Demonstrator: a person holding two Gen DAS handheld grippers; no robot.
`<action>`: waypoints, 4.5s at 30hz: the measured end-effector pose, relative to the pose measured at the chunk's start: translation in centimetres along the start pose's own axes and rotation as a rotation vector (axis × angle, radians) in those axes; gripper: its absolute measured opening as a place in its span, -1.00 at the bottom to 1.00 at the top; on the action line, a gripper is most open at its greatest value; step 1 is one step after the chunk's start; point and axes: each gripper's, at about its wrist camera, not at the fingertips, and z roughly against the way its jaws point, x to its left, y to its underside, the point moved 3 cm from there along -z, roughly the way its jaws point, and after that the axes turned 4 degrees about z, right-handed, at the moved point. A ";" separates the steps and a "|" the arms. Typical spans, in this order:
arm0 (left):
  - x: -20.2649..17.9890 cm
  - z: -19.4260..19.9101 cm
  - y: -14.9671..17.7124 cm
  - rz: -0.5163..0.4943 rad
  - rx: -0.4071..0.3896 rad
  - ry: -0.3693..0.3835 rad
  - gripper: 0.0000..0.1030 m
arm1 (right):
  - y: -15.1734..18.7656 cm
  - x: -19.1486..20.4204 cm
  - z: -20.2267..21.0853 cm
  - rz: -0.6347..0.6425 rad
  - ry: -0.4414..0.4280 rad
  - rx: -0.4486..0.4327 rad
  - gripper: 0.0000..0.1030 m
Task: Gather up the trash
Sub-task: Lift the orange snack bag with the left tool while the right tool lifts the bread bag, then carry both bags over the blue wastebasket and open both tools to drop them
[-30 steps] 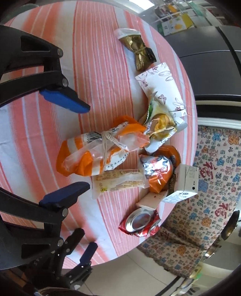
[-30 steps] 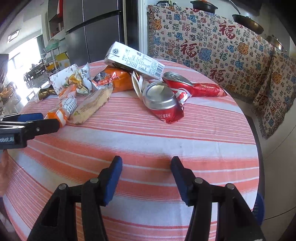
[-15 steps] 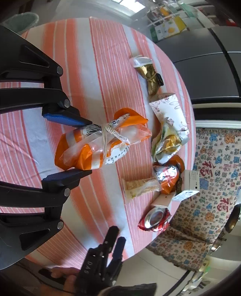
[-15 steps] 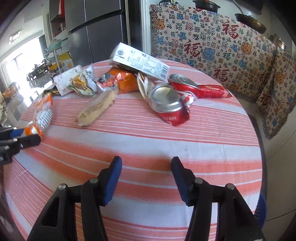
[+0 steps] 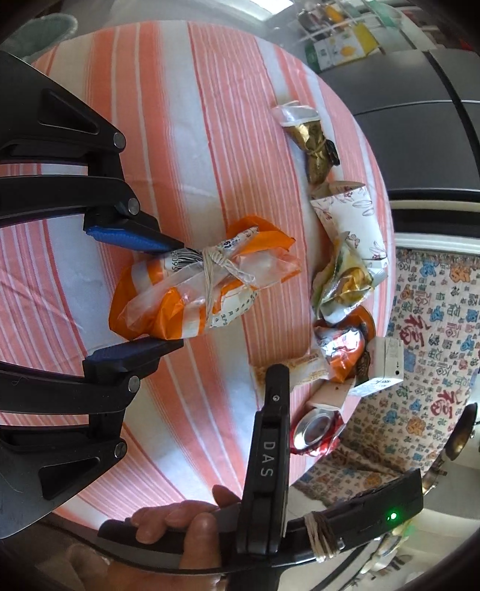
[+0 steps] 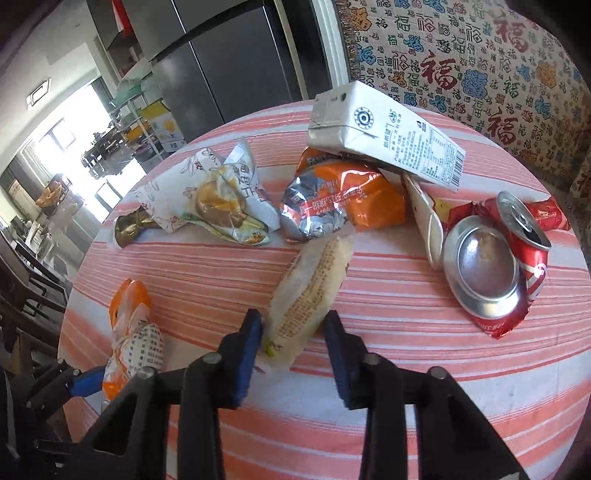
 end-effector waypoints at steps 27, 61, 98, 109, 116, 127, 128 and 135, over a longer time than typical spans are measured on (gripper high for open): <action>-1.1 -0.4 -1.0 0.091 0.017 0.028 0.62 | 7.2 -4.2 9.2 0.035 0.103 -0.080 0.23; -10.0 -0.2 -0.5 -0.020 0.011 0.128 -0.13 | 9.9 -9.3 11.9 -0.100 0.070 -0.083 -0.63; -43.8 -8.0 1.0 -0.339 0.123 0.450 -0.13 | 24.1 -37.5 24.5 -0.547 0.402 -0.129 -0.63; -47.2 -12.1 3.4 -0.375 0.180 0.438 -0.13 | 25.9 -40.8 23.6 -0.585 0.408 -0.097 -0.63; -48.0 -13.6 3.7 -0.367 0.204 0.447 -0.12 | 26.4 -41.8 22.7 -0.600 0.409 -0.066 -0.63; -49.5 -14.8 4.4 -0.428 0.213 0.451 -0.10 | 27.2 -43.0 20.9 -0.685 0.352 -0.044 -0.58; -49.7 -15.0 4.6 -0.435 0.214 0.446 -0.08 | 27.2 -43.0 20.8 -0.688 0.355 -0.040 -0.58; -49.6 -15.8 4.9 -0.435 0.221 0.414 0.48 | 27.6 -43.4 20.9 -0.715 0.382 -0.040 -0.16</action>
